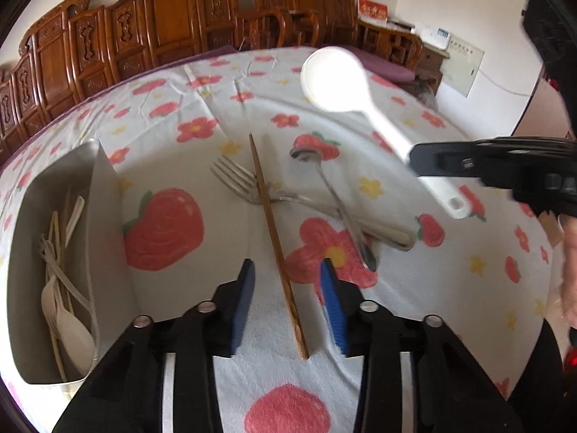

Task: Organize utensils
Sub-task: 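Grasp the wooden chopstick with the left tool while the right tool holds the ladle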

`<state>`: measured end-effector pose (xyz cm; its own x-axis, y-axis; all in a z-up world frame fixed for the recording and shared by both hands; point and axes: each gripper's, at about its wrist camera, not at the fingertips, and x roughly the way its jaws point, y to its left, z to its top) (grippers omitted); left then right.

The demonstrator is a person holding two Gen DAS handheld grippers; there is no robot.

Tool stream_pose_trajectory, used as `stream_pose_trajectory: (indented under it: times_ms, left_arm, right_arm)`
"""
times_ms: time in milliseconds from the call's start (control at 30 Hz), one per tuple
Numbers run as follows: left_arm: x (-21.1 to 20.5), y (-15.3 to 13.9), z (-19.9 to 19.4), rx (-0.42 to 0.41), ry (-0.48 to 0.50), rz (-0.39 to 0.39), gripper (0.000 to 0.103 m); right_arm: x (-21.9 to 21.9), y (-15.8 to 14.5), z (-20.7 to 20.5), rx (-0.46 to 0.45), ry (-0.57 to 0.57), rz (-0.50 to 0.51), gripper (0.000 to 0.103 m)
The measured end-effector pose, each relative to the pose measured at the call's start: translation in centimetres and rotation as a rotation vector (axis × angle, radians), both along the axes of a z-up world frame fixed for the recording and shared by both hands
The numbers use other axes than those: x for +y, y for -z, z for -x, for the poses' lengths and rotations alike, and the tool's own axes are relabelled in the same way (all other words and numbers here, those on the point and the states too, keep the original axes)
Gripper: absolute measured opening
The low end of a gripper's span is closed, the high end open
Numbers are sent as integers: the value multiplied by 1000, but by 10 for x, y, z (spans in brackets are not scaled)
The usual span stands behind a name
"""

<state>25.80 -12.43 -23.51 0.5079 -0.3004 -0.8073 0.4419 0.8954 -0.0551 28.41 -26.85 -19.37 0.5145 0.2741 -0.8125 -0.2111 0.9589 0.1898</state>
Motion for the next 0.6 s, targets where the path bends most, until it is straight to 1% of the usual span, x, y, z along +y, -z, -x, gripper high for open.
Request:
stream_pose_trajectory:
  times_ms: [67, 133, 233, 267, 300, 333, 367, 400, 600]
  left_arm:
    - [-3, 5, -3, 10, -1, -18, 28]
    - [-6, 9, -5, 17, -6, -33, 28]
    - [-9, 8, -6, 4, -8, -48, 28]
    - [-10, 8, -7, 3, -11, -48, 26]
    - [-9, 8, -8, -2, -18, -52, 21]
    - [-9, 8, -9, -5, -24, -56, 19]
    - [-8, 8, -11, -5, -30, -54, 13]
    - [-7, 8, -11, -2, -34, -52, 6]
    - [0, 4, -6, 3, -37, -46, 4]
  right_arm:
    - [-3, 1, 3, 1, 3, 0, 4]
    - [-5, 1, 5, 2, 5, 1, 4]
    - [-9, 1, 7, 1, 13, 5, 4]
    - [-12, 1, 8, 2, 17, 2, 4]
    - [-14, 1, 8, 3, 20, -1, 4]
    - [-15, 1, 9, 4, 22, -1, 4]
    - [-16, 1, 10, 5, 24, -2, 4]
    - [-17, 2, 11, 7, 25, -1, 4]
    - [-20, 10, 14, 23, 38, -9, 4]
